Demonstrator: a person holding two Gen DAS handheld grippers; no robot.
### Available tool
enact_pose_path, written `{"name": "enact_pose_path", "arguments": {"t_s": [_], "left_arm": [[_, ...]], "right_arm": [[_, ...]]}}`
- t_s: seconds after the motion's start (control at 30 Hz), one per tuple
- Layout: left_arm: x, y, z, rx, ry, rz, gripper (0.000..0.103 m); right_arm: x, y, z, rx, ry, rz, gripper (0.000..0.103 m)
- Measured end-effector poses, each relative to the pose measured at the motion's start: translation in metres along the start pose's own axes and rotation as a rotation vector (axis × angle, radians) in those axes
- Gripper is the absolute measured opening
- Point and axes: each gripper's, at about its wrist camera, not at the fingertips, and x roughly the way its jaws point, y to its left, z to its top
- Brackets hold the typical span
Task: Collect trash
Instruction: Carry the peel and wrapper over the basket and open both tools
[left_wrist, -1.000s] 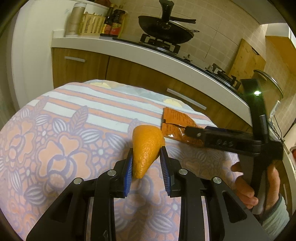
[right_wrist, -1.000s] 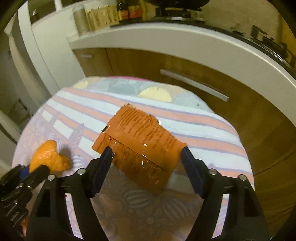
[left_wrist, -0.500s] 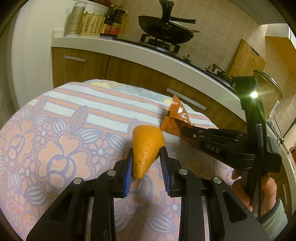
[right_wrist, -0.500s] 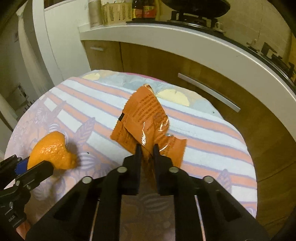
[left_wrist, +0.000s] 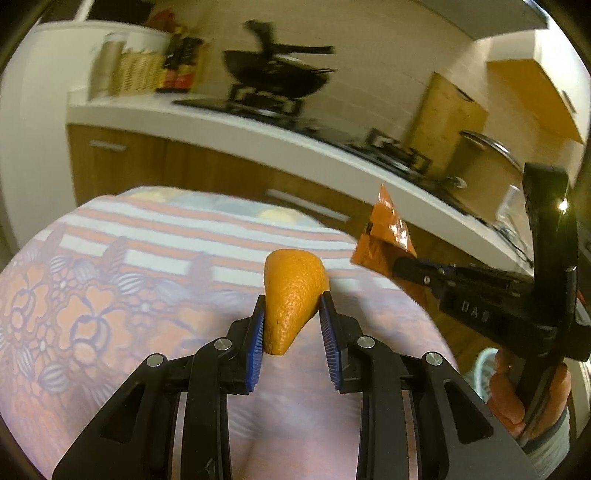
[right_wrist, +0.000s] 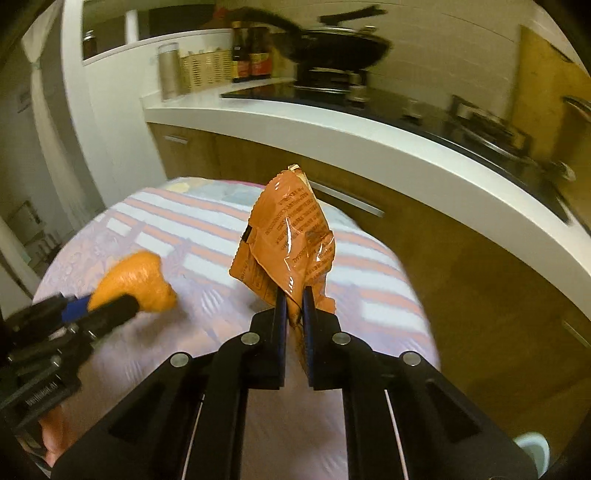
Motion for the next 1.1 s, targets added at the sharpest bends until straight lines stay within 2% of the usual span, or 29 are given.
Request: {"name": "enact_pose_path", "arguments": {"t_s": [0.1, 0.37, 0.67, 0.9, 1.1], "left_arm": [[-0.008, -0.029, -0.004, 0.039, 0.001, -0.039, 0.026], [-0.014, -0.115, -0.025, 0.144, 0.023, -0.168, 0.026], [-0.005, -0.212, -0.054, 0.251, 0.075, -0.291, 0.026], [0.015, -0.284, -0.083, 0.341, 0.148, -0.383, 0.026], [0.039, -0.322, -0.105, 0.384, 0.217, -0.415, 0.026]], "right_arm": [[-0.029, -0.025, -0.021, 0.071, -0.004, -0.009, 0.006], [-0.11, -0.087, -0.082, 0.192, -0.055, -0.114, 0.006], [-0.176, -0.161, -0.158, 0.362, -0.085, -0.231, 0.006], [-0.207, -0.208, -0.208, 0.48, -0.086, -0.308, 0.006], [-0.211, -0.246, -0.245, 0.592, -0.055, -0.334, 0.01]]}}
